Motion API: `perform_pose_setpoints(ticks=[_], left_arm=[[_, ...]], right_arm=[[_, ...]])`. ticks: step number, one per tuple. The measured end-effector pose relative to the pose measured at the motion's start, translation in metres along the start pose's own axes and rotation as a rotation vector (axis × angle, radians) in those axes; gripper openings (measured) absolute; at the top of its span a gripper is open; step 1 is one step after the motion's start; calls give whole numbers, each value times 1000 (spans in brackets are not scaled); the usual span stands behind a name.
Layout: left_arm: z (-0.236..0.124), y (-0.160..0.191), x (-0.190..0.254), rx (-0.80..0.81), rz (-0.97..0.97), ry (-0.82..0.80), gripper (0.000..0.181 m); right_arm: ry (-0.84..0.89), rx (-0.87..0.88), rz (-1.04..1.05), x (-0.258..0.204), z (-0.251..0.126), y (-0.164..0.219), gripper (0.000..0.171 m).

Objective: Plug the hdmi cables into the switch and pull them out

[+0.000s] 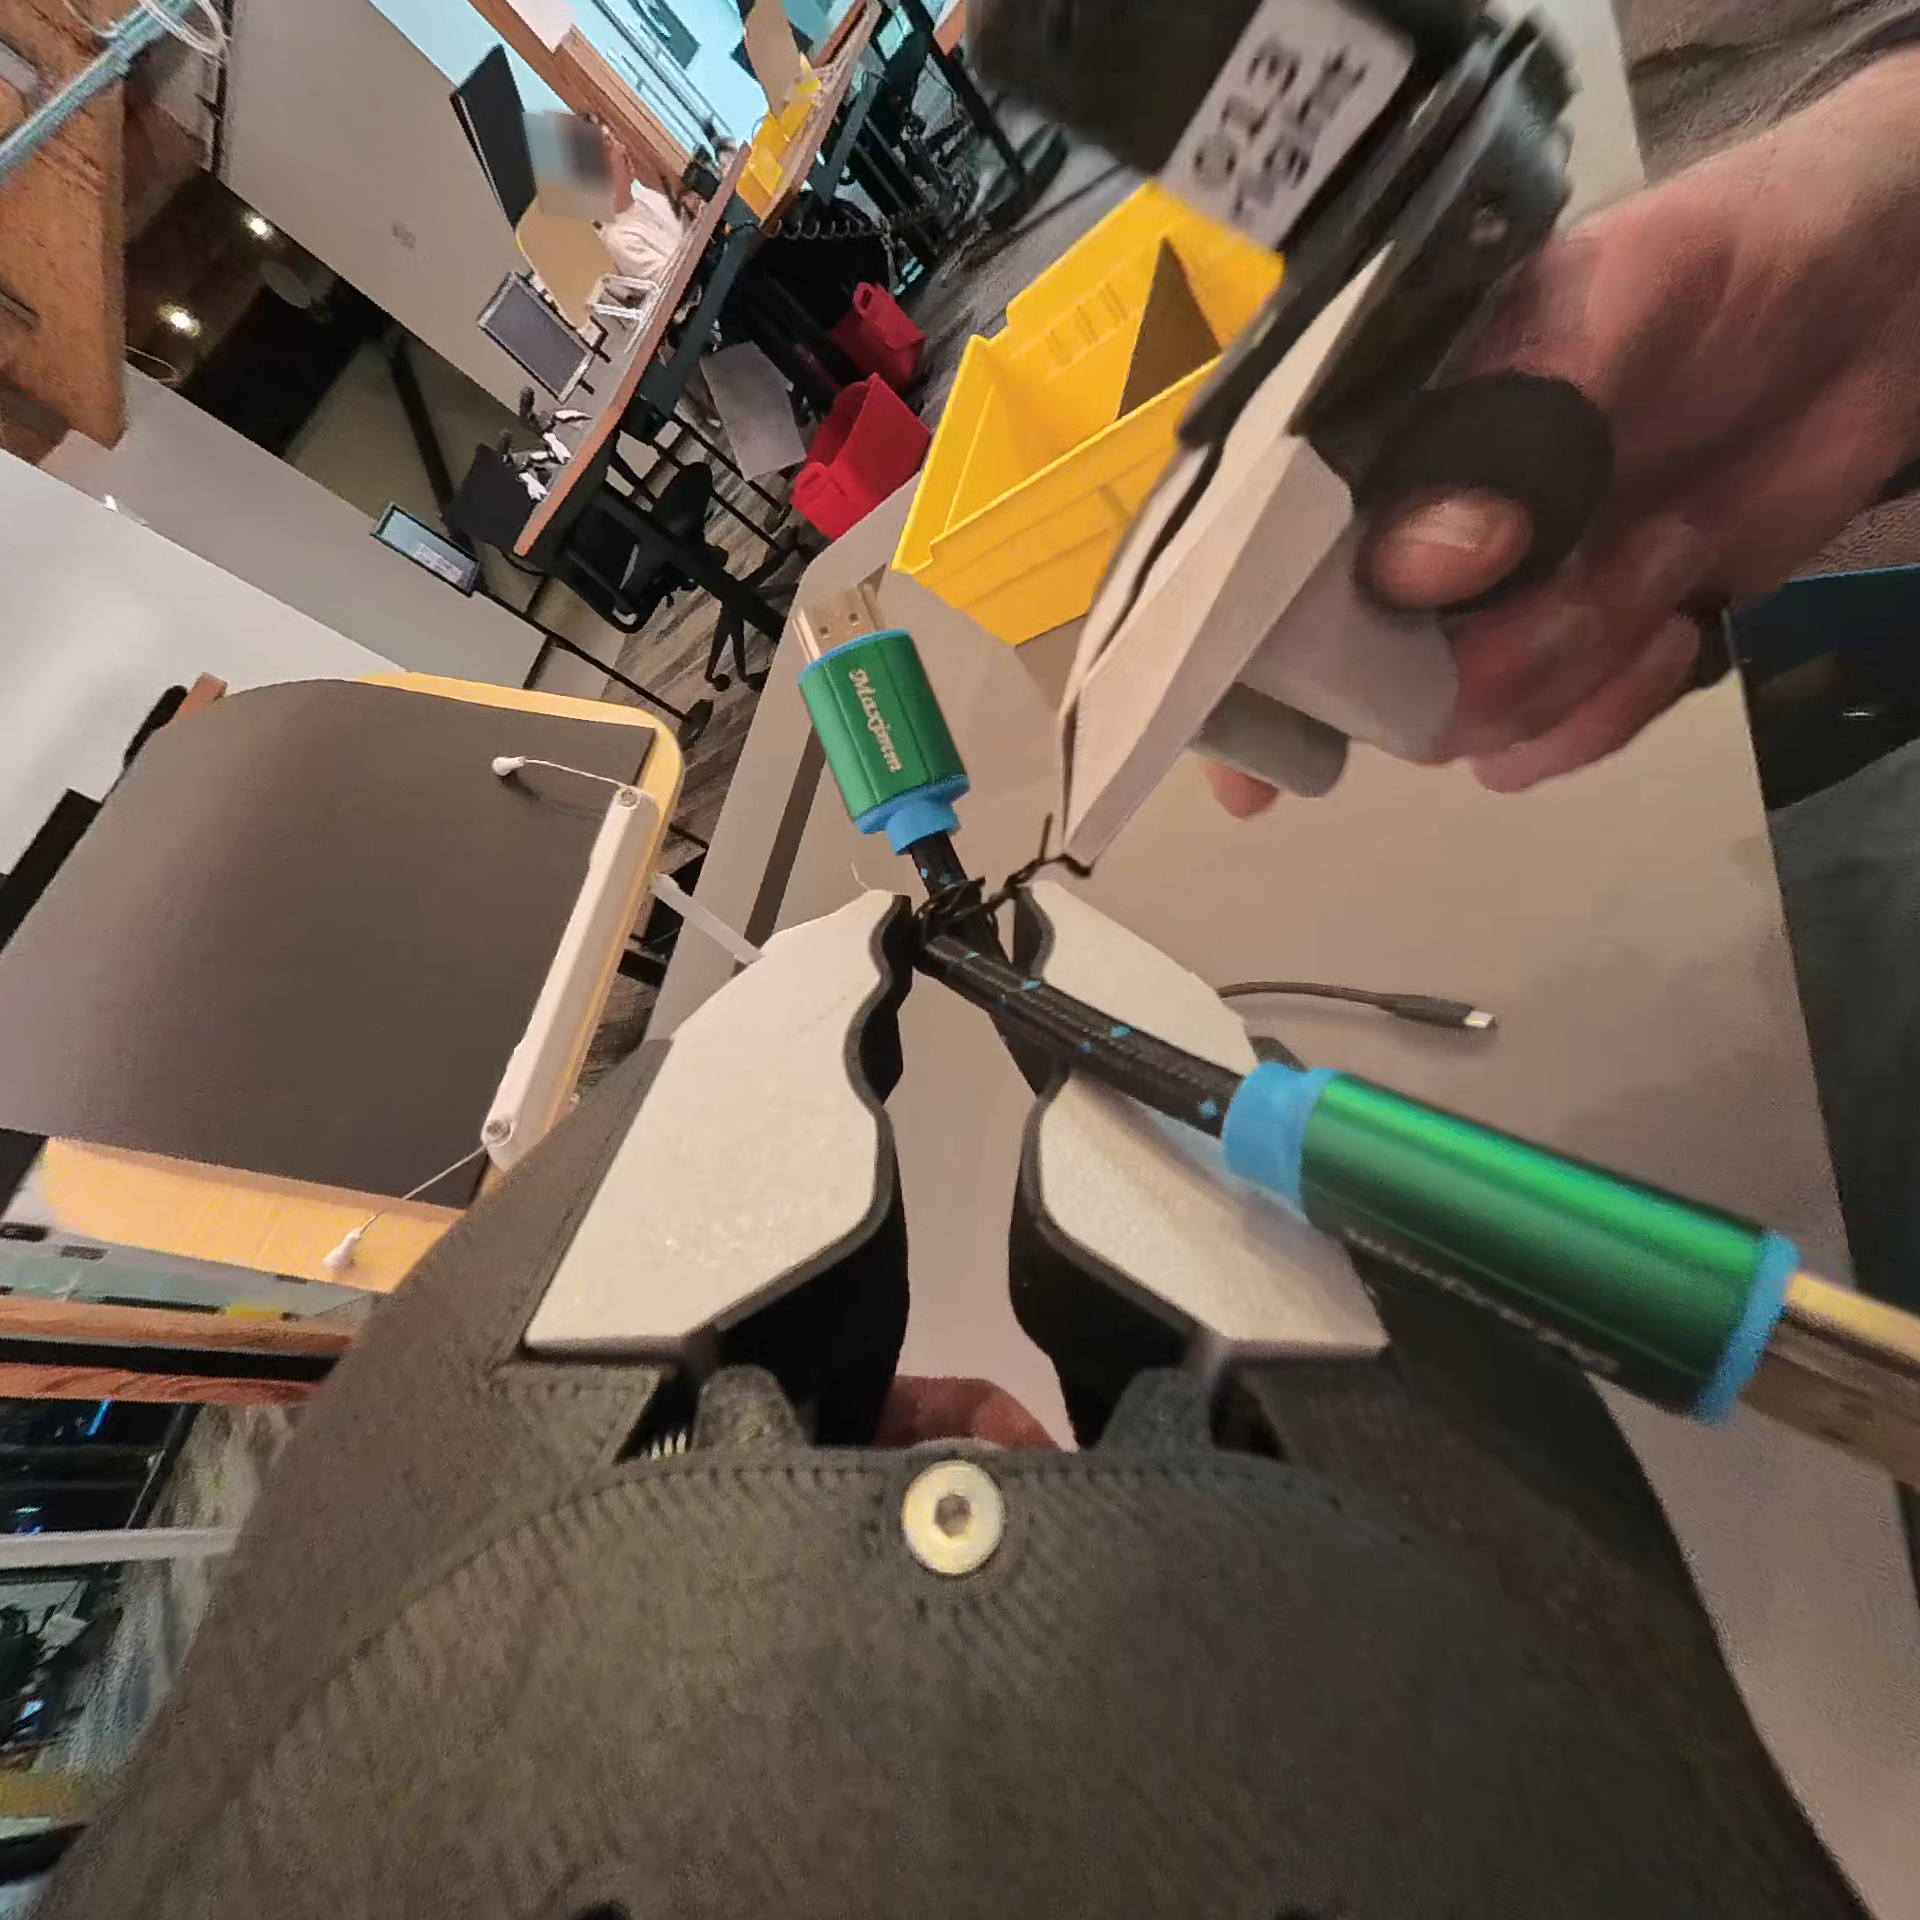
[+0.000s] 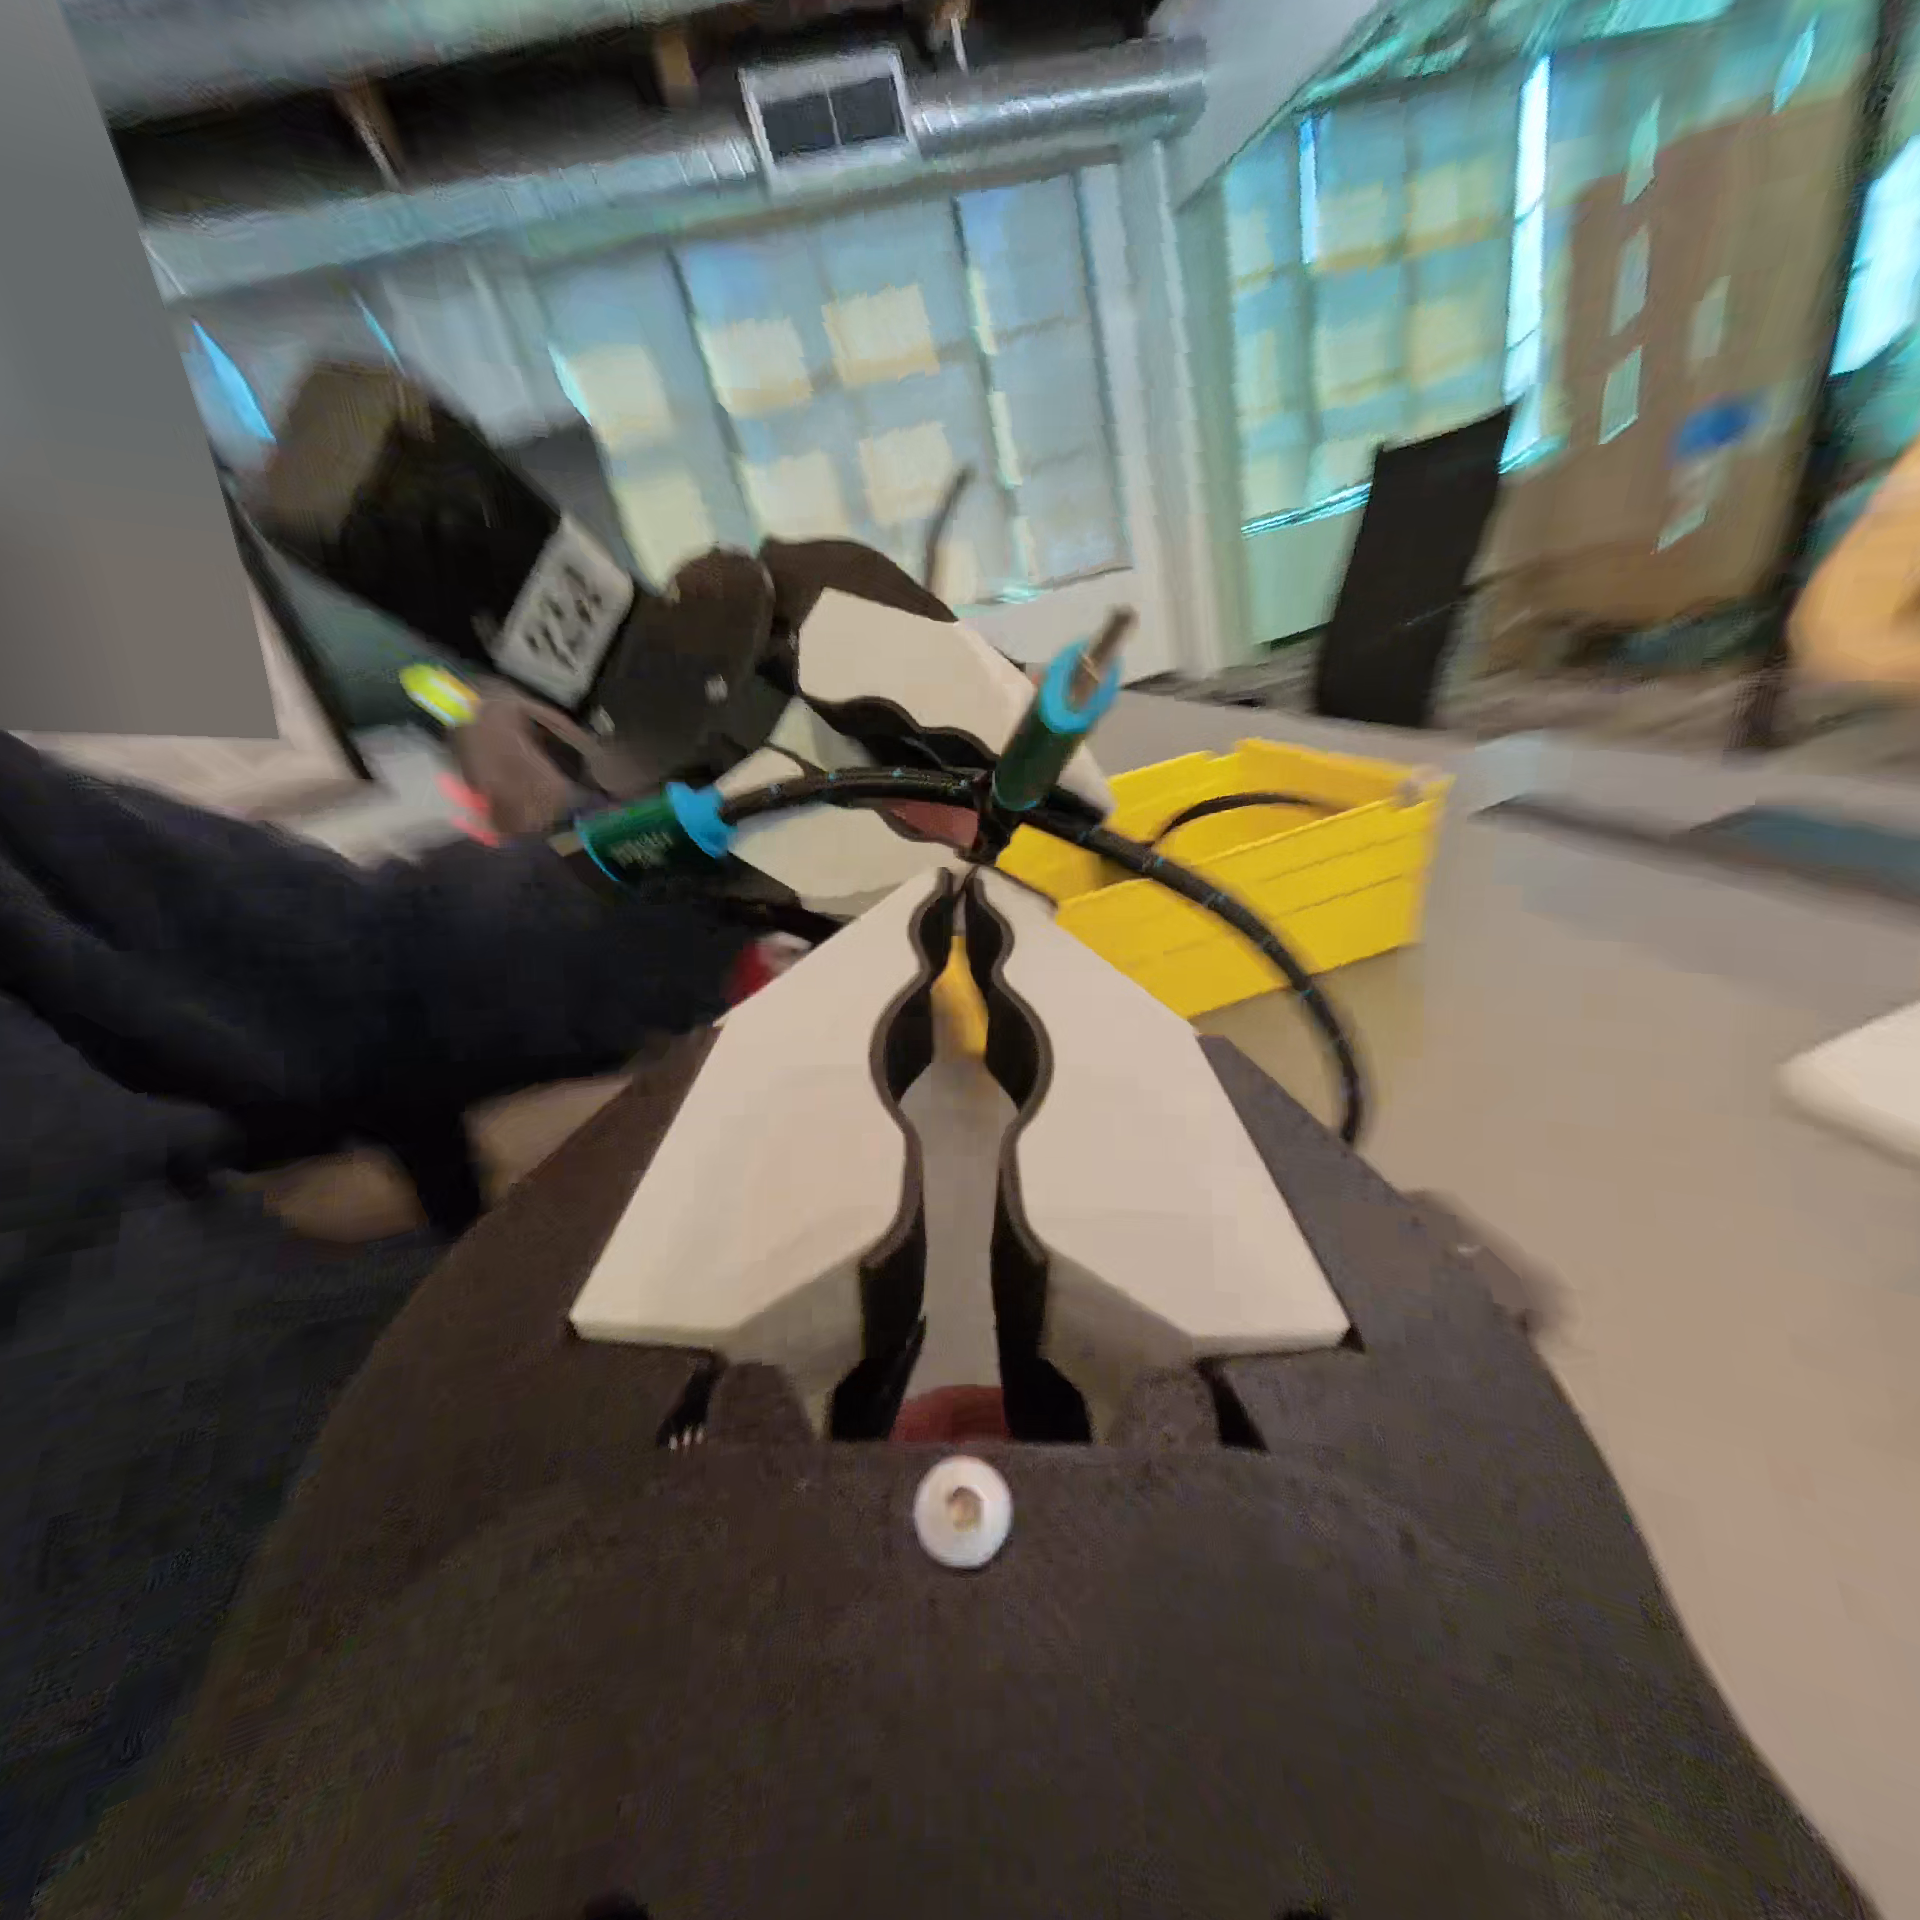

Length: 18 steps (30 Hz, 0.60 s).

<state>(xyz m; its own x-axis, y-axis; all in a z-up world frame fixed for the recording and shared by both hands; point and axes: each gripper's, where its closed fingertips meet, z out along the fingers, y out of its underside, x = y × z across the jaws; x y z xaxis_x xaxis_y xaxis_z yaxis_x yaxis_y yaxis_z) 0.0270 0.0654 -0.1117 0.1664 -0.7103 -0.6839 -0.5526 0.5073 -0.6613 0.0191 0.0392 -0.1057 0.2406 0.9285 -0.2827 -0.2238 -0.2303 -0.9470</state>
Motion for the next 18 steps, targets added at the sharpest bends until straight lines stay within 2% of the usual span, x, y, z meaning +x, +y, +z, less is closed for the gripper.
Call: perform_pose_setpoints(ticks=[1, 3, 6, 8, 15, 18], left_arm=[[1, -1, 2, 4, -9, 17, 17], [1, 0, 2, 2, -13, 24, 17], [-1, -2, 0, 6, -10, 17, 17], [-2, -3, 0, 4, 7, 19, 17], [-4, -9, 1, 13, 28, 9, 17], [-4, -7, 0, 13, 24, 3, 17]], right_arm=[[59, -20, -165, 1, -2, -2, 3], [153, -43, -461, -1, -6, -11, 11], [173, -130, -629, -4, -4, -11, 10], [163, -128, -617, -3, -2, -14, 0], [78, -95, -435, -3, -1, -15, 0], [83, -91, -483, -3, -5, -14, 5]])
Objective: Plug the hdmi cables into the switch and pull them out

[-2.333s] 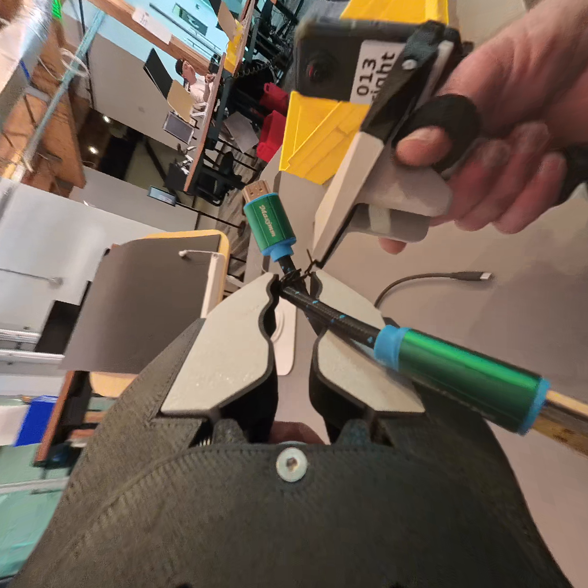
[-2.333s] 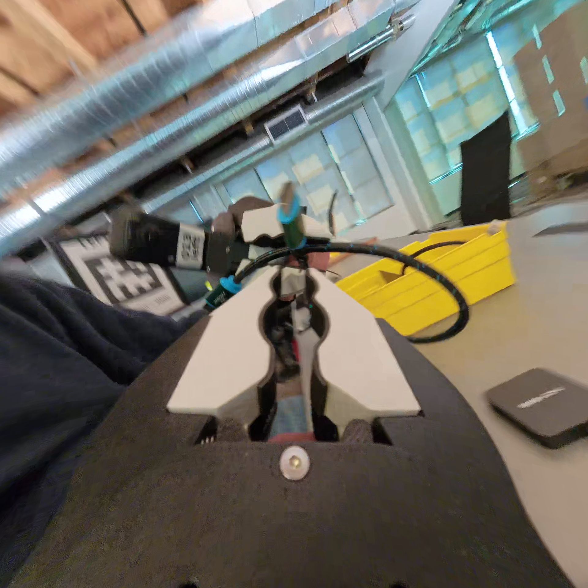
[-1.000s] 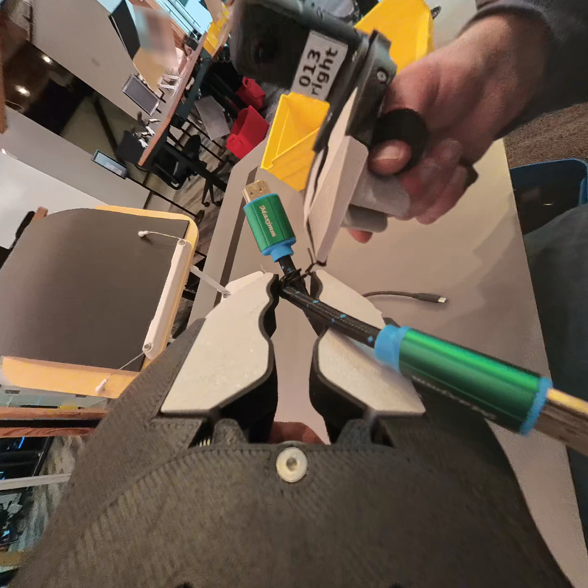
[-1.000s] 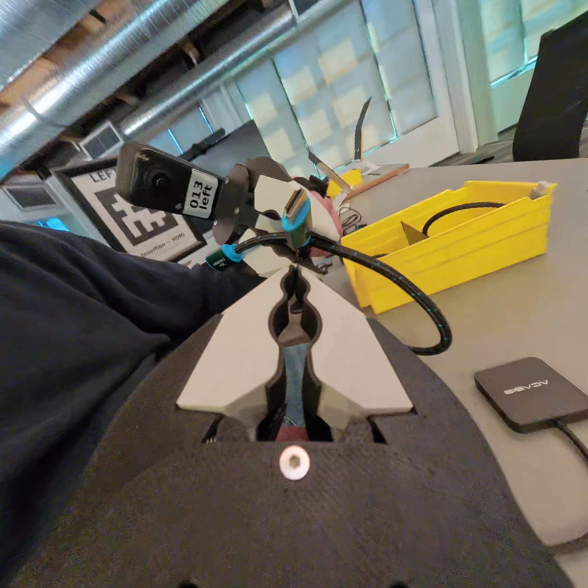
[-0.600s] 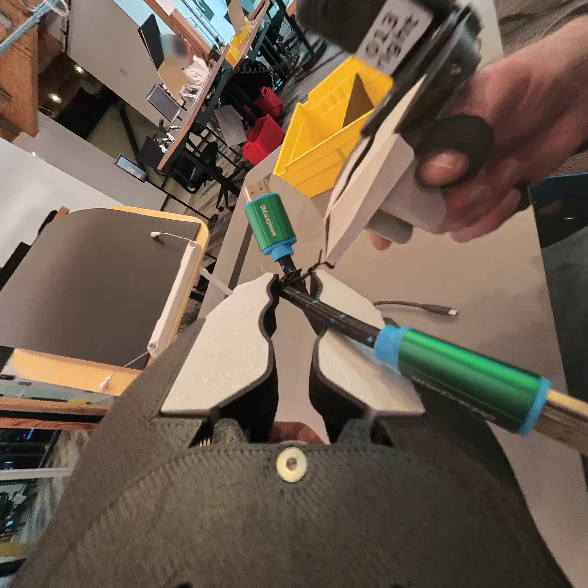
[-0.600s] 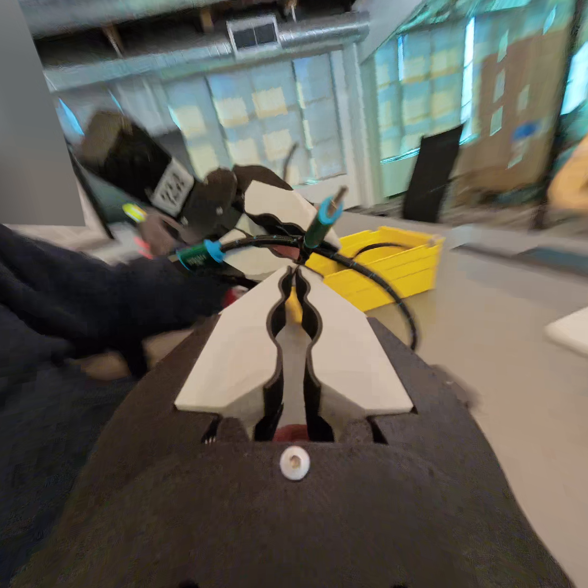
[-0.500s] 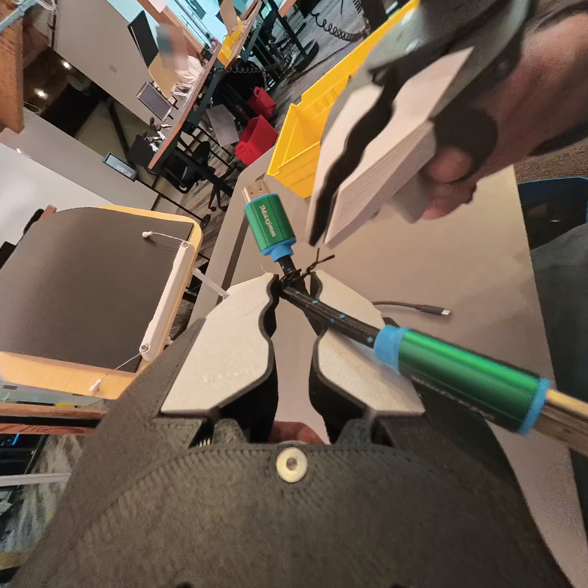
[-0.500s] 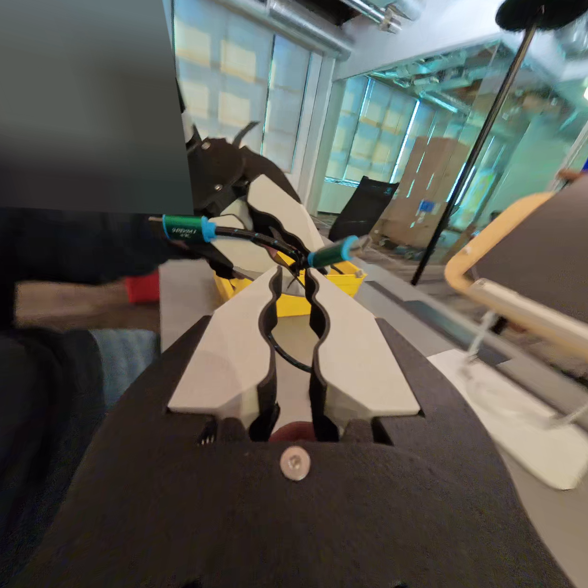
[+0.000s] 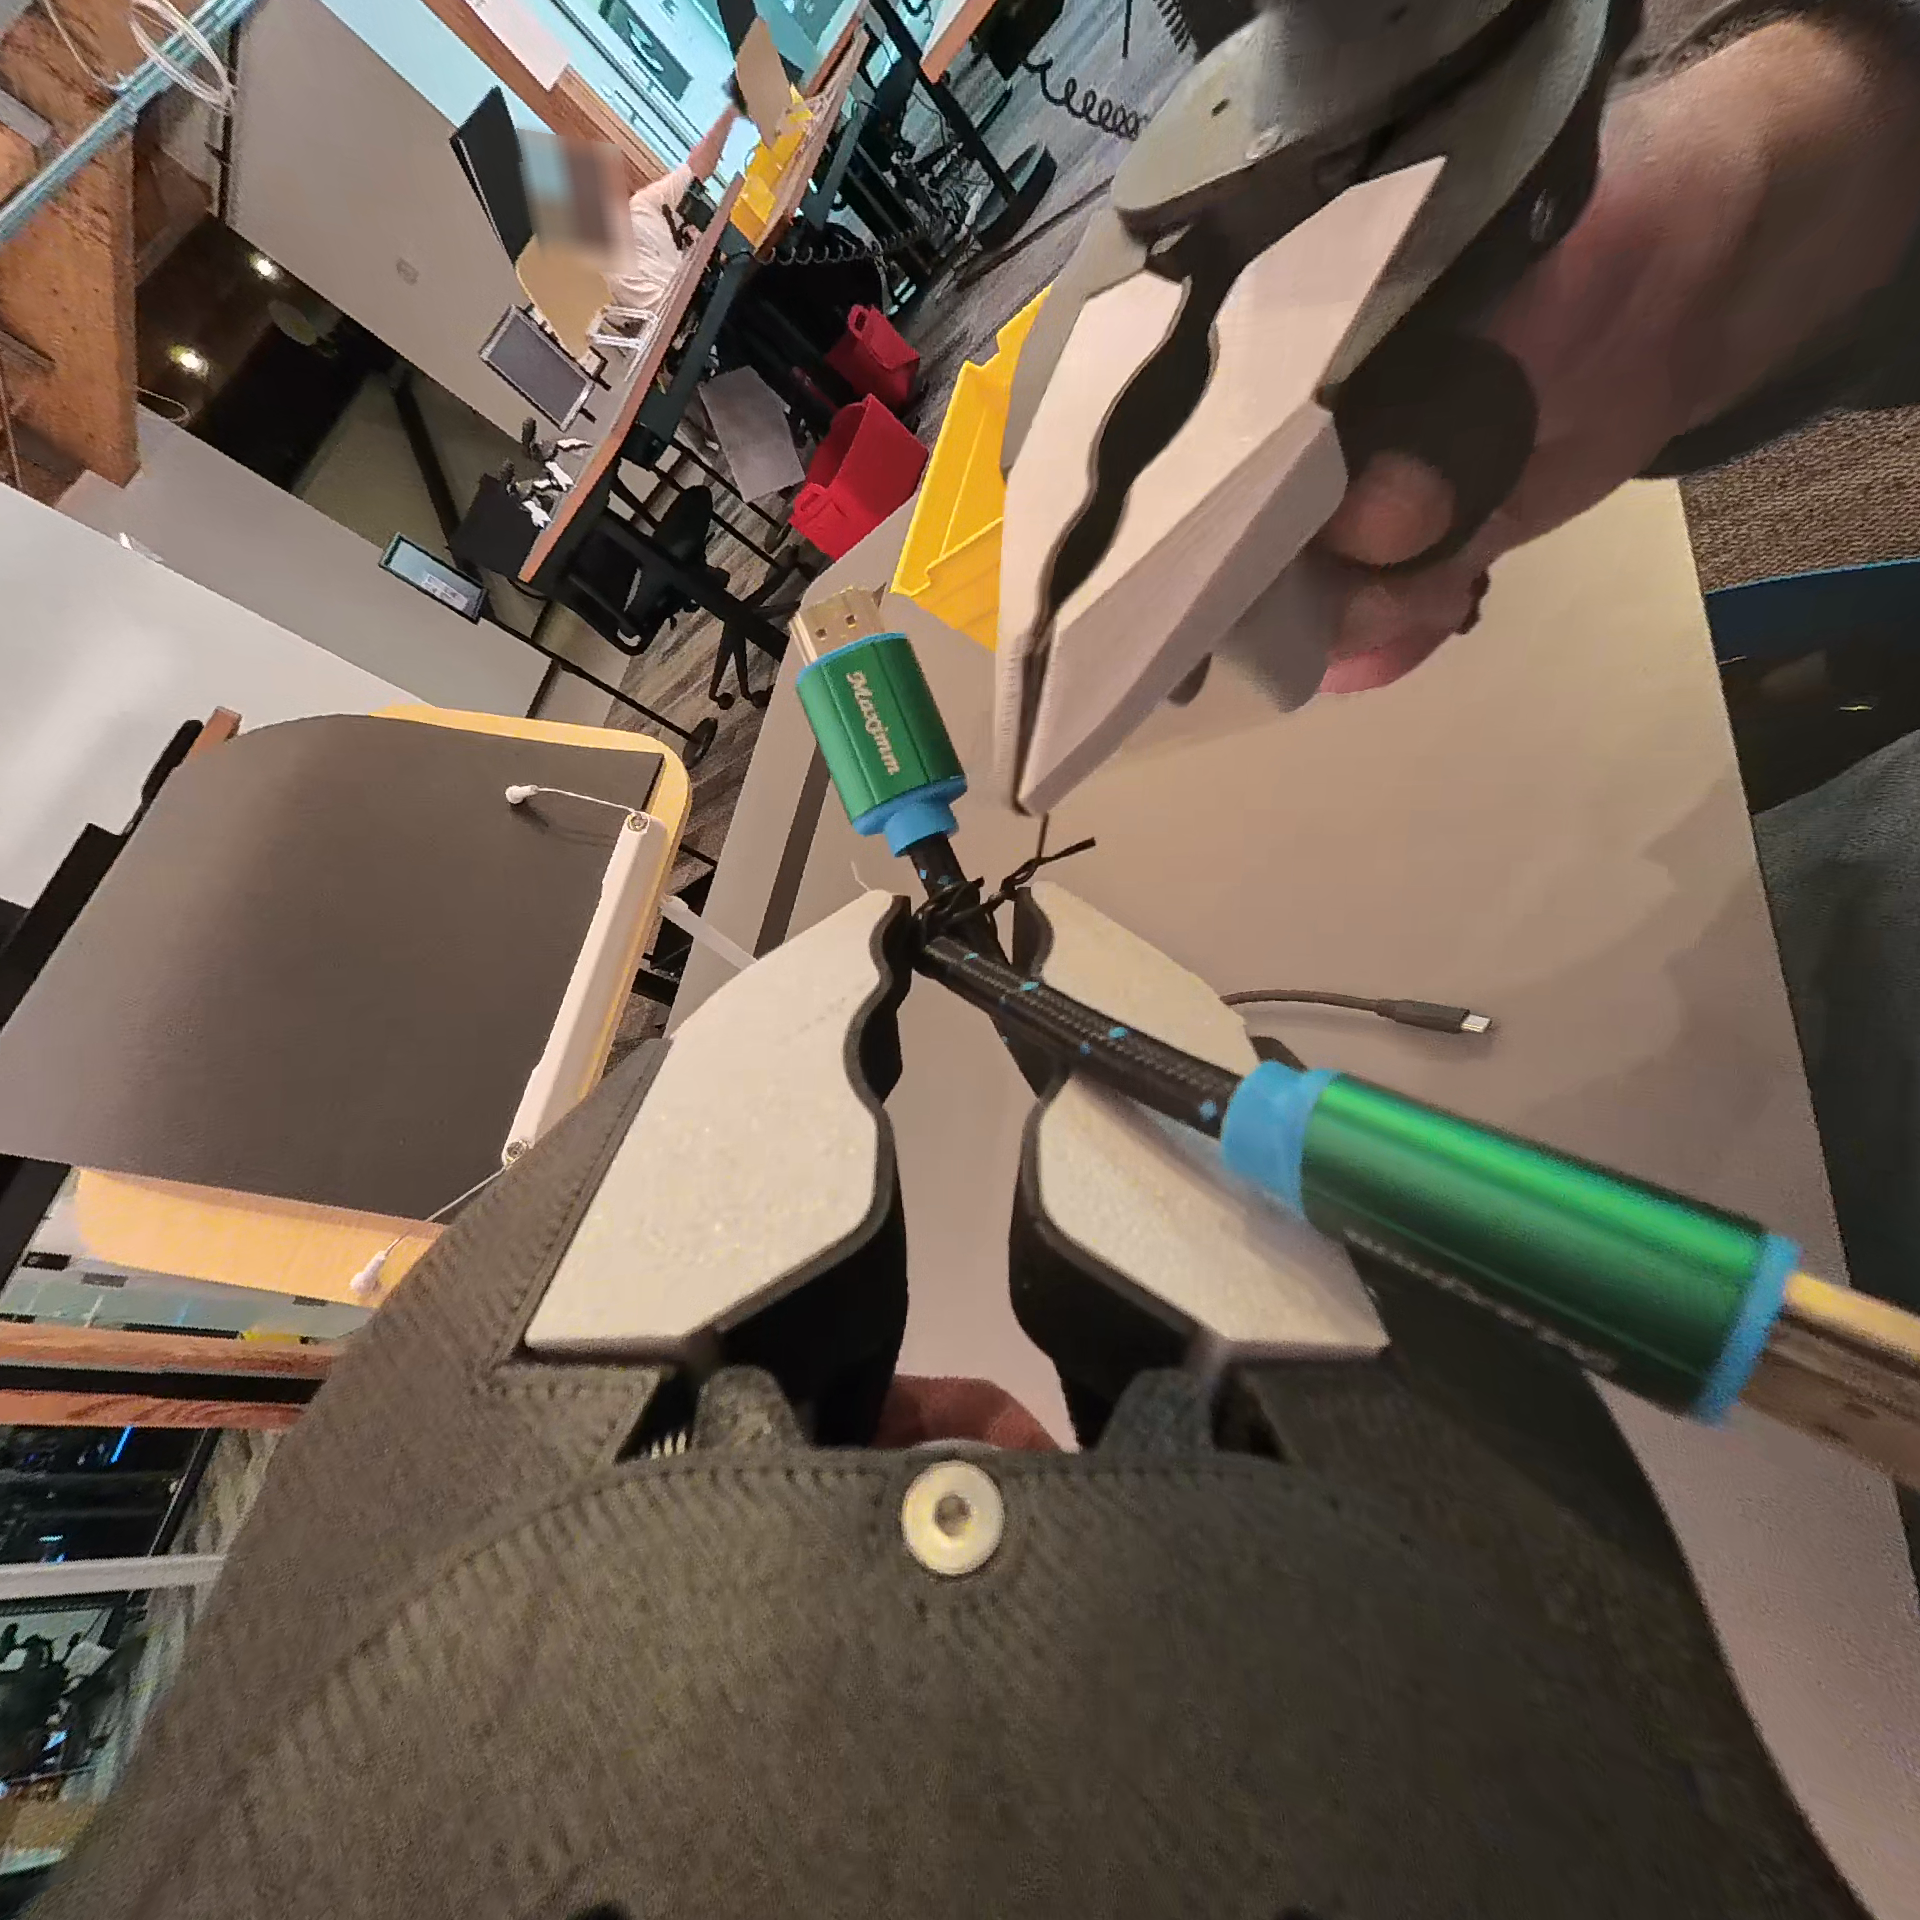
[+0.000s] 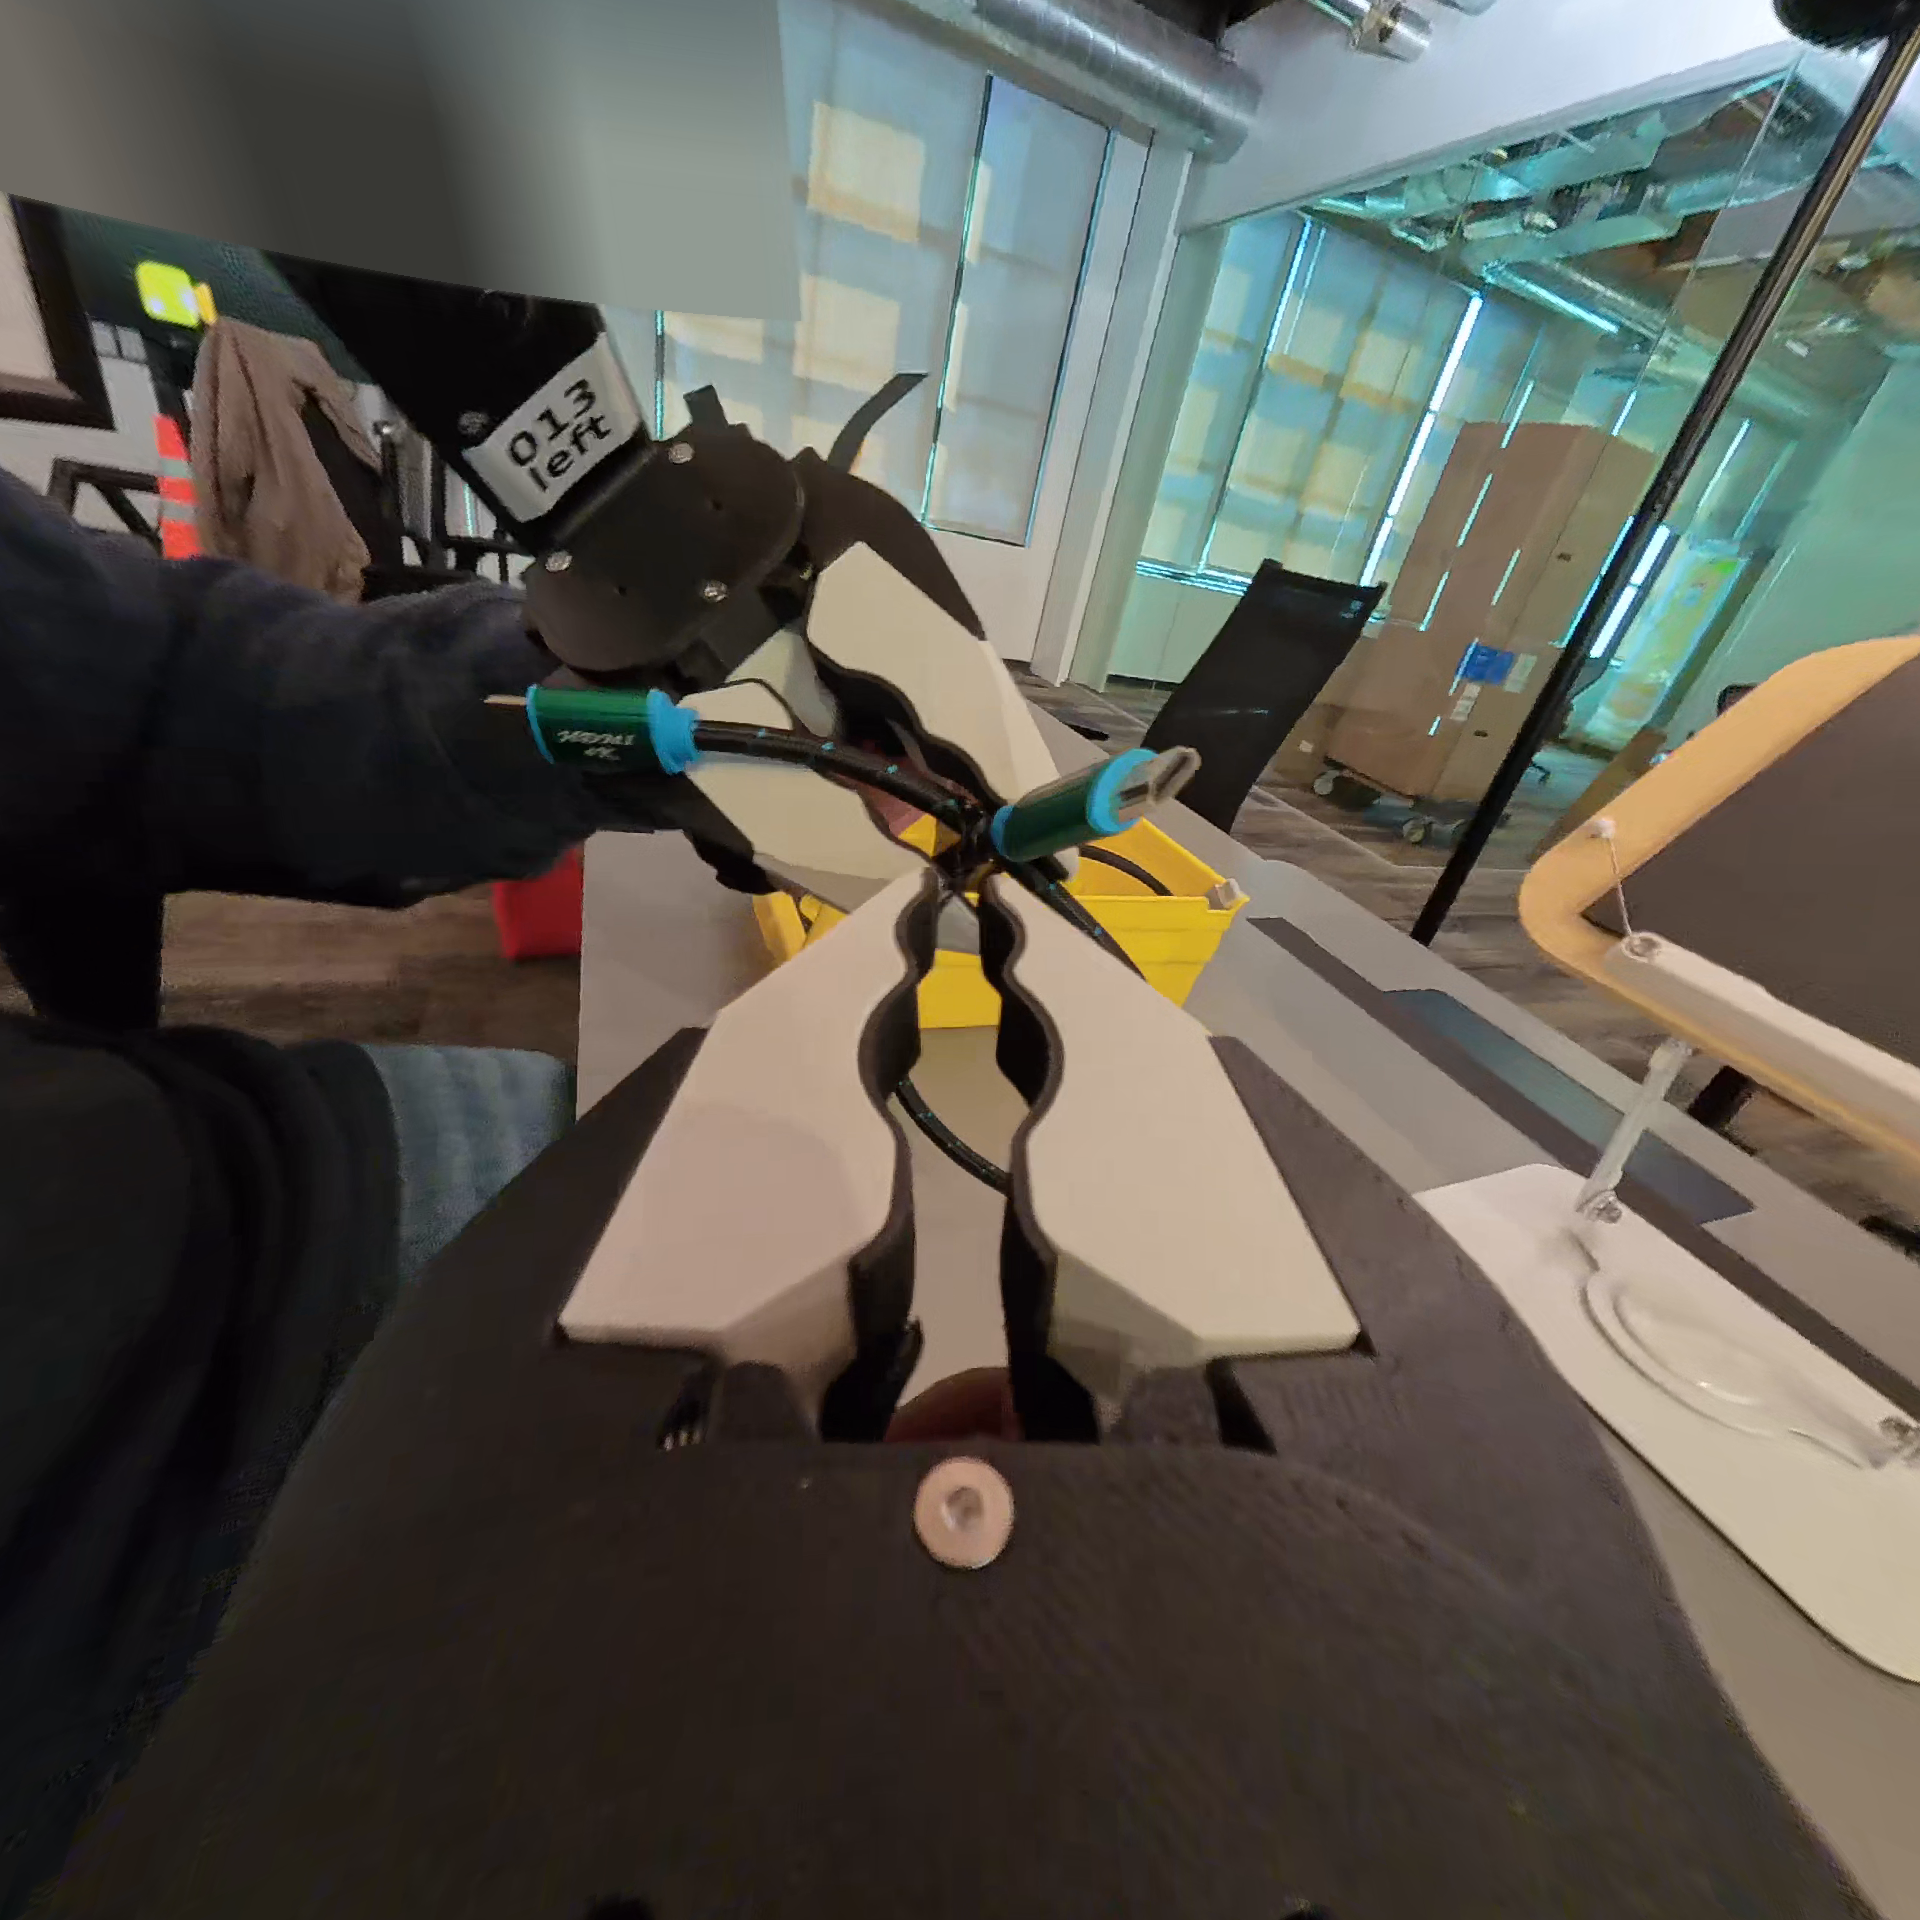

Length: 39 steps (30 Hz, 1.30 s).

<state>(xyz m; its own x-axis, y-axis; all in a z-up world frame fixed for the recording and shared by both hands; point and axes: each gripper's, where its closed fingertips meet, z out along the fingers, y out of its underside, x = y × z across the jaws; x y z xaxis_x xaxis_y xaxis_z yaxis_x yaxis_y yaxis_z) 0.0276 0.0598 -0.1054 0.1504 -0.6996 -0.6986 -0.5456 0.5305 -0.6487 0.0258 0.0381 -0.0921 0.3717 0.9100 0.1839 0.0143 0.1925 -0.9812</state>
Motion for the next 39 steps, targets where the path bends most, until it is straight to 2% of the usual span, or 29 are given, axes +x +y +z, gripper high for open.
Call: perform_pose_setpoints(ticks=[3, 6, 15, 28, 30, 31, 33, 39], left_arm=[[1, 0, 1, -3, 0, 2, 17], [2, -1, 2, 0, 3, 5, 17], [0, -6, 0, 13, 12, -17, 17], [-1, -17, -3, 60, -105, -34, 17], [-13, -23, -27, 123, -211, -104, 17], [-21, -27, -38, 149, -241, -111, 16], [-26, -25, -43, 105, -154, -137, 17], [-5, -21, -9, 75, -68, -67, 17]], right_arm=[[-11, -8, -29, -6, 1, 1, 7], [7, -23, -50, -4, 2, 2, 0], [5, 22, 130, 4, -1, 0, 0], [167, -116, -295, 1, -6, 9, 0], [207, -174, -363, 5, -9, 25, 0], [214, -154, -338, 6, -11, 26, 0], [203, -129, -299, 7, -13, 22, 0], [129, 43, -73, 13, -13, -21, 0]])
